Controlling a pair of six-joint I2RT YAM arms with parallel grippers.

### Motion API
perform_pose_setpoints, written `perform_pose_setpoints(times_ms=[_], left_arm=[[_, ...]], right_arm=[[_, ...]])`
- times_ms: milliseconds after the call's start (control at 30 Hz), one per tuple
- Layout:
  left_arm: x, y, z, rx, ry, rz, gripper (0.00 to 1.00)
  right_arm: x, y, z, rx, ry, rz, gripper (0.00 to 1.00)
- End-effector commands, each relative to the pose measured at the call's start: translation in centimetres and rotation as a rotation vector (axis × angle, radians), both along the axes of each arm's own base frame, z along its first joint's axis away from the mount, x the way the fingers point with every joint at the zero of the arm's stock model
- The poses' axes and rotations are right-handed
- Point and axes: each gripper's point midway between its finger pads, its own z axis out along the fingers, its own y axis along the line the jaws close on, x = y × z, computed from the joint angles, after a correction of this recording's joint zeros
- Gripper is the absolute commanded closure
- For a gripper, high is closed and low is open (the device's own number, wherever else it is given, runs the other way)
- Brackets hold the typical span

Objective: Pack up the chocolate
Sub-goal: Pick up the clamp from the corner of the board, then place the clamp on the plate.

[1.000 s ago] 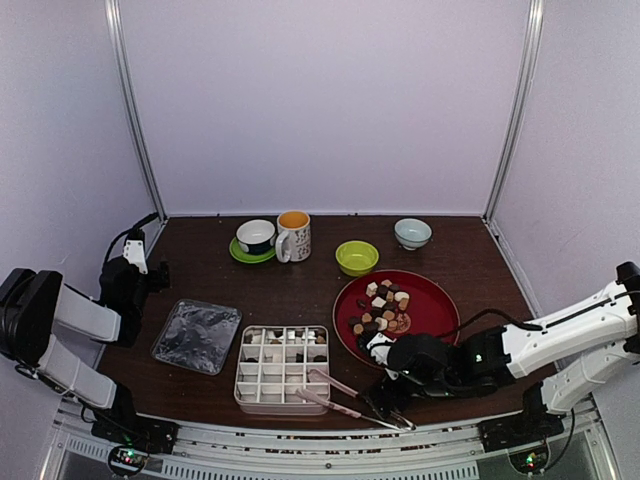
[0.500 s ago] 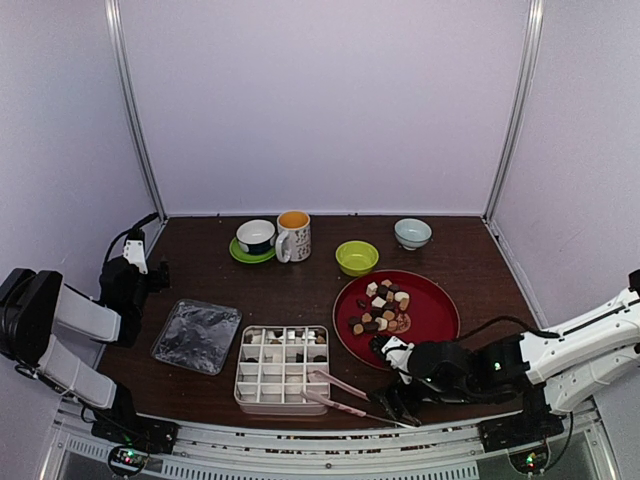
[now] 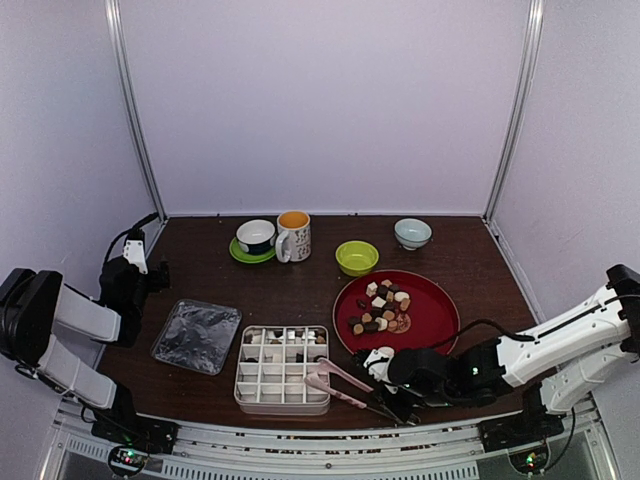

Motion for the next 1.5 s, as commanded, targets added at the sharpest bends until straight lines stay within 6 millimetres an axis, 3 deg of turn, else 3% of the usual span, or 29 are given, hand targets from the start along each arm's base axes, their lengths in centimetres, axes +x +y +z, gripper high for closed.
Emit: perform_pose_setpoints(times_ms=[0,167,333,567,733,967,1300,1467], left_arm=[[0.4,0.1,1.3,0.007,-0.046,0.0,0.02],[0.4,0.2,1.3,0.007,-0.044,0.0,0.02],[0.4,0.1,1.3,0.006,-0.046,-0.001,0.02],[0.4,0.1,1.2,0.008,-0.043,-0.001,0.02],[0.4,0.1,1.3,0.007,-0.045,-0.002,0.02],[0.4,0.1,1.3,0.007,-0.045,-0.001,0.02],[0.4,0.1,1.3,0.006,-0.044,-0.001,0.02],[0.4,0.2,1.2,0.007,-0.043,0.0,0.02]], right_arm=[[0.3,1.4,2.2,0.047,-0.043,0.023,0.82],[1.2,0.8,5.3,0.102,-0.104,-0.012,1.0],[2.8,-0.7,8.6,0.116,-0.185,-0.078,1.0],[7.8,-5.3,11.1,0.095,-0.238,-0.334,1.0],[11.4,-10.0,9.7,0.015,-0.185,-0.562,1.0],[13.4,-14.3,6.8,-0.099,-0.105,-0.757,1.0],[14.6,-14.7,1.7,-0.227,0.06,-0.798,0.99],[14.8,-14.0,0.6,-0.228,0.101,-0.783,0.93]])
